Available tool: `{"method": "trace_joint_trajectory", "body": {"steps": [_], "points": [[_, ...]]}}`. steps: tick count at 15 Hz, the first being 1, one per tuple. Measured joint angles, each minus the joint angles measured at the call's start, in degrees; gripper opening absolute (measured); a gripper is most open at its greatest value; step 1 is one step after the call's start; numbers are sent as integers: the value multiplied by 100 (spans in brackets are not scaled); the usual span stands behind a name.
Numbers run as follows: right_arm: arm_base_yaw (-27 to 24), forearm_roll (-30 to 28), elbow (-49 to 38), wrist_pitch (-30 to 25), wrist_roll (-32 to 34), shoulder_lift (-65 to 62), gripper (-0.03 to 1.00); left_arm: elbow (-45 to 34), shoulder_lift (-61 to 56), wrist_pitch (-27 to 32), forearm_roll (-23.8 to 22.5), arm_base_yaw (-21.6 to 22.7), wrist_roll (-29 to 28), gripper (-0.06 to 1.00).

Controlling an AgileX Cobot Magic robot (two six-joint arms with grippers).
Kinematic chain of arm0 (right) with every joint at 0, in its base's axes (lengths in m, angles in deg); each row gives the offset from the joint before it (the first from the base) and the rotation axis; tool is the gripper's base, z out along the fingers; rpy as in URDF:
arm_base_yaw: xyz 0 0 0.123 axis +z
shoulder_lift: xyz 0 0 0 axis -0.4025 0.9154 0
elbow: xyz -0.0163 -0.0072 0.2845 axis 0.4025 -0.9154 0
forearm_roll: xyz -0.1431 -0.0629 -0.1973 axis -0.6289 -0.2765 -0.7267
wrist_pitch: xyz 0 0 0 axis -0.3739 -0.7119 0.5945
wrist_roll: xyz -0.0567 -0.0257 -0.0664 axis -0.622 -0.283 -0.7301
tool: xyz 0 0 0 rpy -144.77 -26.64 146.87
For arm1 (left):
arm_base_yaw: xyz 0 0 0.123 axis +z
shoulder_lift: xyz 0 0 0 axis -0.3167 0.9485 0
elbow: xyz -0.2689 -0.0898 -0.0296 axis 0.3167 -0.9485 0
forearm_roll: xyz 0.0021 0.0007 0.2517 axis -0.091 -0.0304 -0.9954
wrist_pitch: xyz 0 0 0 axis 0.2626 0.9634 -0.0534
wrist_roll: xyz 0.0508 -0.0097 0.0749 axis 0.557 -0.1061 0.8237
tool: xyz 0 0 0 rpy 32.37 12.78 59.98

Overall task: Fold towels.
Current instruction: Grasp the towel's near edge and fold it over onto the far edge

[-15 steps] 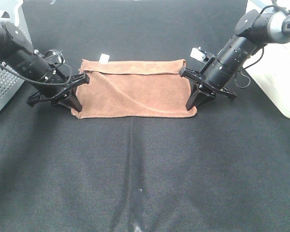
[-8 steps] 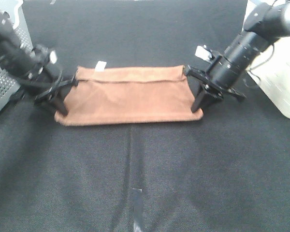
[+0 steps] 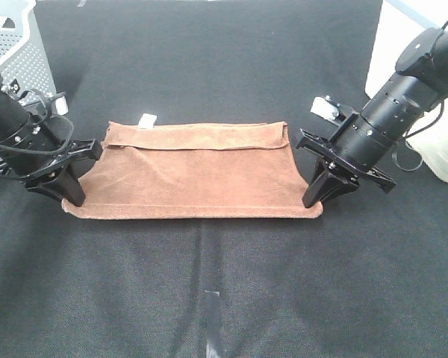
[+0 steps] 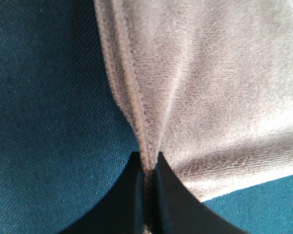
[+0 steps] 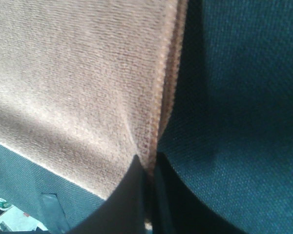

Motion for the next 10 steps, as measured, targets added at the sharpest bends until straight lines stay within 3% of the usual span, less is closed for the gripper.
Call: {"method": "trace_joint_trajectory", "body": {"steps": [5,10], "points": [[0,-29,1129,-80,-11,132,0,848,52,-120,-183,0,-315,1],[0,-372,3484,-676,498,1289,0,2584,888,-52,-556,6,-745,1]]}}
